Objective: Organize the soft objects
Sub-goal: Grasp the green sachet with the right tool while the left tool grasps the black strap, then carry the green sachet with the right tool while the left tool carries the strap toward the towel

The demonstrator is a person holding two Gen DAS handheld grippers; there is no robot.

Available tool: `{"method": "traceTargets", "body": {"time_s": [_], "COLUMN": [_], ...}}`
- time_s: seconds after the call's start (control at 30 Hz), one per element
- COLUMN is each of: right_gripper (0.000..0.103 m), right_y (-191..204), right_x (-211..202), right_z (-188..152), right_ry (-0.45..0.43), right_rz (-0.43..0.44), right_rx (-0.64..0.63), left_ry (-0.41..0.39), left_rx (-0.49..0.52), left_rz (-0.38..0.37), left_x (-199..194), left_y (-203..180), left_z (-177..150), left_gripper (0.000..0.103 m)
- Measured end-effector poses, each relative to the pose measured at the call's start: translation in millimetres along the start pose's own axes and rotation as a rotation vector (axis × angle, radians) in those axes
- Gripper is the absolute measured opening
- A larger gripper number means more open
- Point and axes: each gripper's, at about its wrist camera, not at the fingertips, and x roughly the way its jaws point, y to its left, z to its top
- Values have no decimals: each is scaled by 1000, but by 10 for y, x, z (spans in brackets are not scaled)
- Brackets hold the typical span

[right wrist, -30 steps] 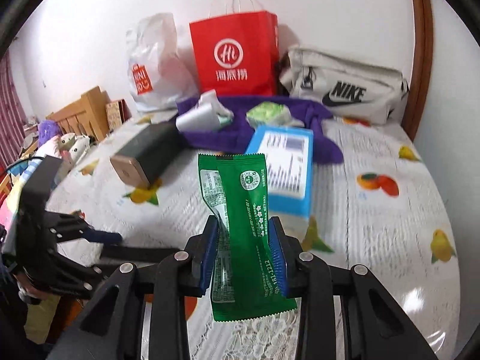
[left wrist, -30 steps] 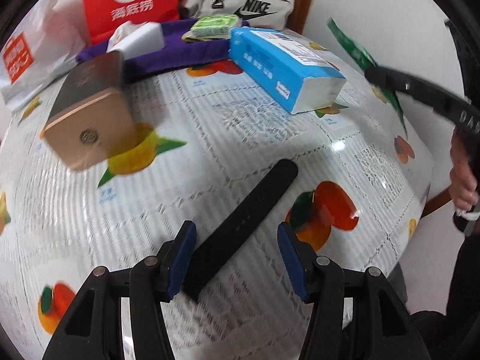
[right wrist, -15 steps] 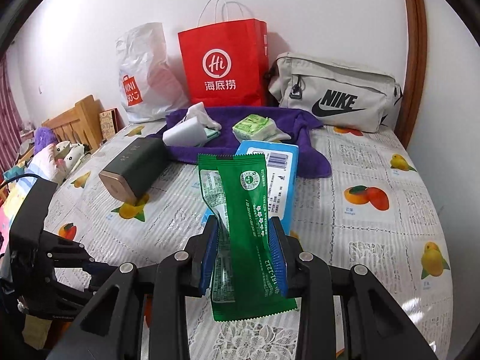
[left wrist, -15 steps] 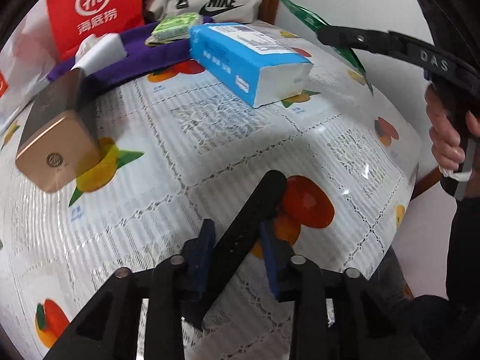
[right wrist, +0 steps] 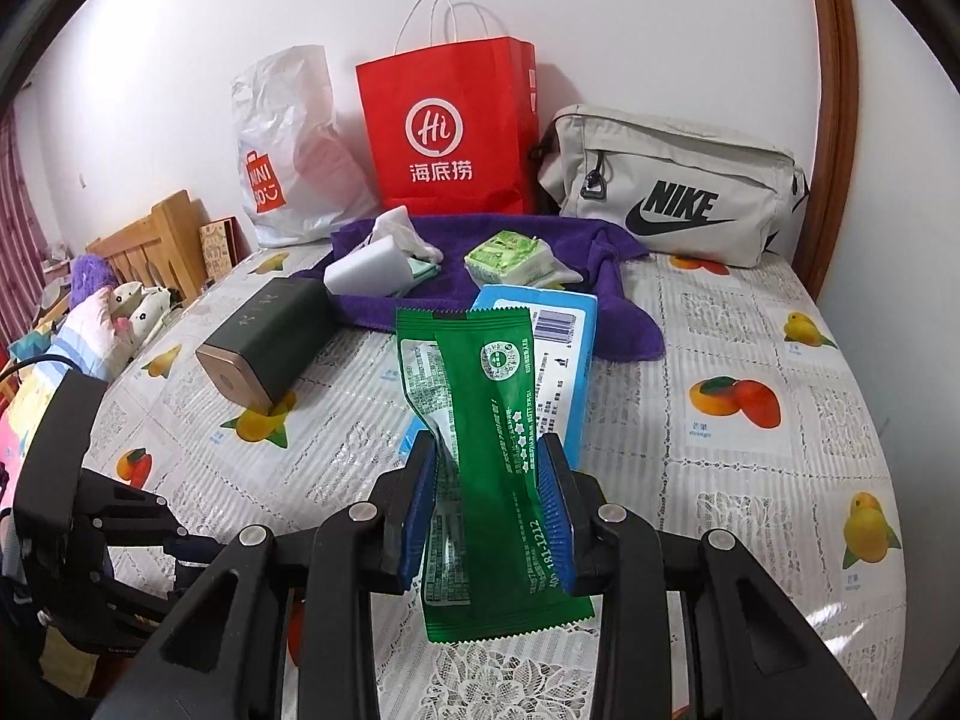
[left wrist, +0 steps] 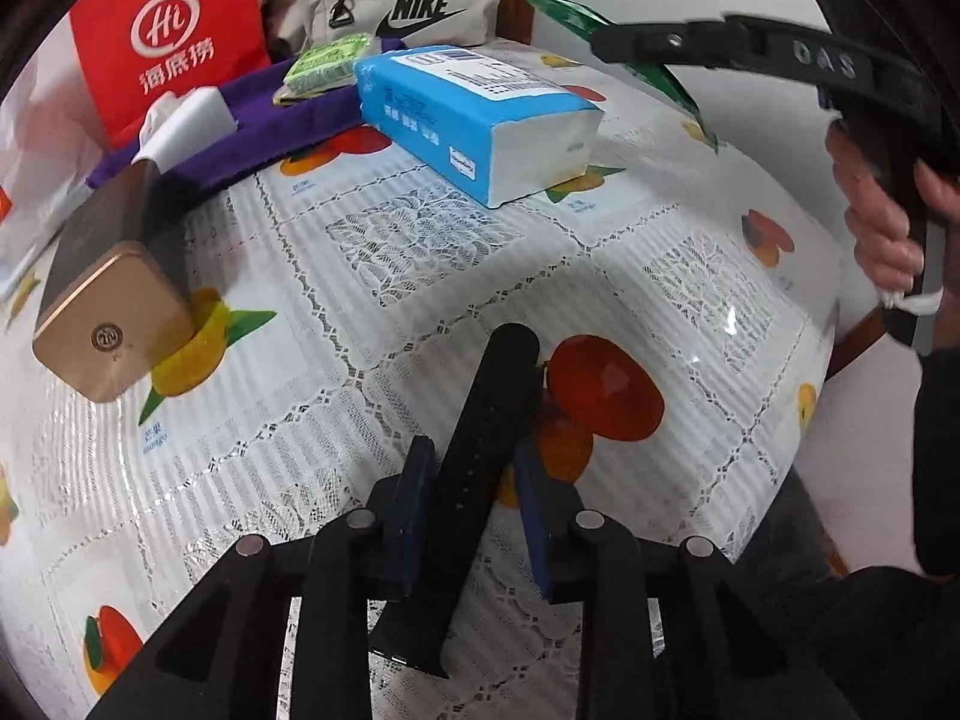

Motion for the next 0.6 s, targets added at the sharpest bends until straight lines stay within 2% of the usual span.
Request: {"method": "traceTargets", "body": {"time_s": [0.03, 0.13, 0.37, 0.6], "right_gripper": [33, 33, 33, 31], "right_y": [1, 11, 68, 114], "right_x": [5, 14, -21, -4], "right_z": [7, 35, 99, 176], "right_ry": [1, -1, 1, 11], "right_rz": [-1, 0, -3, 2], "right_rx": [1, 3, -1, 1], "left_ry": [-4, -17, -50, -91], "left_rx": [4, -16, -84, -173], "left_rz": [4, -3, -2, 30], "left_x": [0, -10, -132, -336], "left_y": [0, 43, 143, 421], "left_z": [1, 2, 18, 28], "left_gripper": [23, 21, 20, 20]}}
